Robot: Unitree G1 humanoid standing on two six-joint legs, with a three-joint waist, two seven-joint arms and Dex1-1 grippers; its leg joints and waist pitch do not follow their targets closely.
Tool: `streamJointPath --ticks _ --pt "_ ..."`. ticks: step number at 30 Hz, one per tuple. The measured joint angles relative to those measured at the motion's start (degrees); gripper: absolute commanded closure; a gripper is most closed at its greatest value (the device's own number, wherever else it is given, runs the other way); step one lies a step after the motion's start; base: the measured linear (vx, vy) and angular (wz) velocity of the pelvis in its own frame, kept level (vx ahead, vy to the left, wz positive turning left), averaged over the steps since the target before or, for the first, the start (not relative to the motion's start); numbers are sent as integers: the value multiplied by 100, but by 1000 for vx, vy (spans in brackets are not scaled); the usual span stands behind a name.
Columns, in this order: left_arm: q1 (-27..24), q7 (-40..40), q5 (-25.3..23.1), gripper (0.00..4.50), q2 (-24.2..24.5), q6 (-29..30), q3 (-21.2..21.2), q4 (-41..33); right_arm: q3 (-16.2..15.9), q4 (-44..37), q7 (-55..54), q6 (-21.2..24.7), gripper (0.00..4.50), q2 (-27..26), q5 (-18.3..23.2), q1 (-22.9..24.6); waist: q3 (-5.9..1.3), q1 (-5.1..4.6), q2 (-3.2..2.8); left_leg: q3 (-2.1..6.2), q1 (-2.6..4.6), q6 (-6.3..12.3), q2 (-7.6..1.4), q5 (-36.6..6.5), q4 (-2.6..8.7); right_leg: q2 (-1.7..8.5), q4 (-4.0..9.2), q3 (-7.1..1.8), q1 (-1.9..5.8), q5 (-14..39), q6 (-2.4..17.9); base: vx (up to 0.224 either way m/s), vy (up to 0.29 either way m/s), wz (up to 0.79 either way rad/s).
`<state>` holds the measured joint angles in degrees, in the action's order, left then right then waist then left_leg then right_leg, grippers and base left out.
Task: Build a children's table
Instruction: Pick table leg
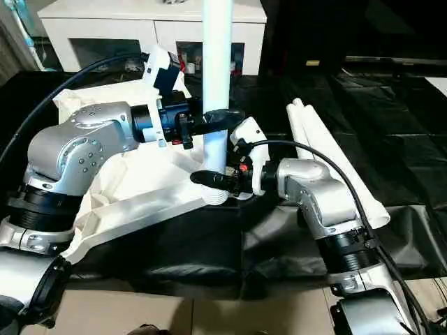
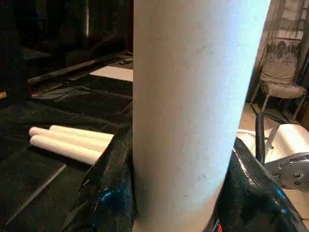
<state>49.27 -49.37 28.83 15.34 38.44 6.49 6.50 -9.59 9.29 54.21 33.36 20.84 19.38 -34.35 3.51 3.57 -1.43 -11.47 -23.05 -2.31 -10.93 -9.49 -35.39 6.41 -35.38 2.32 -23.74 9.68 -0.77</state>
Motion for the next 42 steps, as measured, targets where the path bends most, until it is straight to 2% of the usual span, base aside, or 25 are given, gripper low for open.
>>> streamJointPath --ticks 5,6,11,20,21,23,34,38,42 --pt "1 -40 1 268 0 0 0 0 11 0 -2 0 185 -70 29 1 0 -1 -7 0 0 0 0 0 0 0 0 -1 1 -1 1 0 0 0" --pt "1 -39 1 268 1 0 0 0 11 0 0 0 205 -72 31 1 0 0 -8 1 0 0 0 0 0 0 0 0 1 -1 1 0 0 0" --pt "2 -29 0 268 -5 3 -1 0 -4 -4 9 -26 246 -113 35 11 0 -1 -11 2 0 0 0 0 0 0 0 2 2 -1 1 0 0 0" --pt "2 -25 -19 268 -10 16 3 1 -3 2 68 -46 256 -113 33 26 0 0 -11 2 1 0 0 0 0 0 0 1 3 -1 2 0 0 0" --pt "2 -17 -21 233 -11 20 3 1 -3 6 67 -48 256 -113 33 26 0 0 -11 2 1 0 0 0 0 0 0 2 3 -1 2 0 0 0" --pt "3 12 -16 198 -18 38 -1 1 -3 14 74 -49 256 -113 35 26 0 1 -11 2 1 0 0 0 0 0 0 2 3 -1 2 0 0 0" --pt "7 336 714 122 -130 755 -812 59 359 -208 -19 -6 262 13 237 233 -1 22 -10 2 1 -1 0 0 -1 0 1 2 4 -1 2 0 0 0" --pt "11 504 543 101 -15 408 -914 224 500 -238 -138 -16 263 87 274 293 -1 27 -13 3 3 -1 1 1 -1 0 1 1 5 -3 5 0 0 0" --pt "-118 620 72 100 488 -223 -1142 617 813 -117 -520 -118 263 362 60 293 -1 -14 -19 8 7 -10 1 5 -1 -3 1 2 7 -9 2 0 0 0"
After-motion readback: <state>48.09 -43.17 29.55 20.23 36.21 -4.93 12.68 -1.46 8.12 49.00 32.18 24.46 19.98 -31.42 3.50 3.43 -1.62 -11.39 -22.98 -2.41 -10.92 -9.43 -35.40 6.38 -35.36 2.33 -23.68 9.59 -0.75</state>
